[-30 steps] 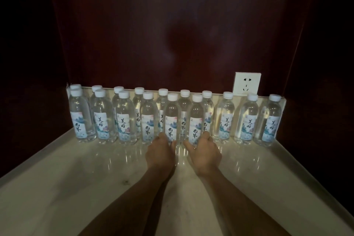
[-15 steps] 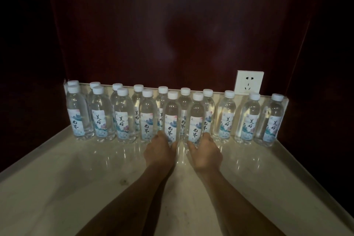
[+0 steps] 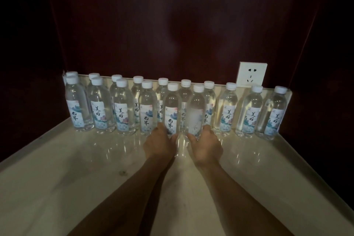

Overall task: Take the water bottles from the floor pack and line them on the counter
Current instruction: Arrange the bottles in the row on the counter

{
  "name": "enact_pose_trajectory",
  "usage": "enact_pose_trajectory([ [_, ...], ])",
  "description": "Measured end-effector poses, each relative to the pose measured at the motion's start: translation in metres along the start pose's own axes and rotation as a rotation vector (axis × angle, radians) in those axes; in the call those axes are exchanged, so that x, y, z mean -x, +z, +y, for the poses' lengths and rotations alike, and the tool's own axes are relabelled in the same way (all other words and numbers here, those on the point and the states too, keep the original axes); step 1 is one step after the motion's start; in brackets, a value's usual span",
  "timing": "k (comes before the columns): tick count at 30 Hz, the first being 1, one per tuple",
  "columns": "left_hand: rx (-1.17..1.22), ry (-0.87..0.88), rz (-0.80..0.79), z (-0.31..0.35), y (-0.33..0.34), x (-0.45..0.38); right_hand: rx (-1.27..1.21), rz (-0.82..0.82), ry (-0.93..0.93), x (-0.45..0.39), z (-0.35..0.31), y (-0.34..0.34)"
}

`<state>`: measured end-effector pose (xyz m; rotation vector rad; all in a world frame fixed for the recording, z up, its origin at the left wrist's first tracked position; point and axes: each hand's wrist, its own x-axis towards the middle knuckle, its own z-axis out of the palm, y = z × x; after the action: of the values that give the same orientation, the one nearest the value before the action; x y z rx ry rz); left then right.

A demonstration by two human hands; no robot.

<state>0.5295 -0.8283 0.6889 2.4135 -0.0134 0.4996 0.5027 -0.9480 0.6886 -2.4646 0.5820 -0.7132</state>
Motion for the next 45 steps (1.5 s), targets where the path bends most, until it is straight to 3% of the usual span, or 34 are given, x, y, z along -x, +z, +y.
enact_pose_trajectory([
  [36,-0.035,0.024,-0.001,-0.005,0.002,0.001,-0.037,-0.064,0.003,-0.001,0.002,-0.004],
  [45,-0.026,0.040,-0.043,-0.004,-0.001,0.006,-0.179,-0.126,0.015,0.004,0.007,-0.014],
])
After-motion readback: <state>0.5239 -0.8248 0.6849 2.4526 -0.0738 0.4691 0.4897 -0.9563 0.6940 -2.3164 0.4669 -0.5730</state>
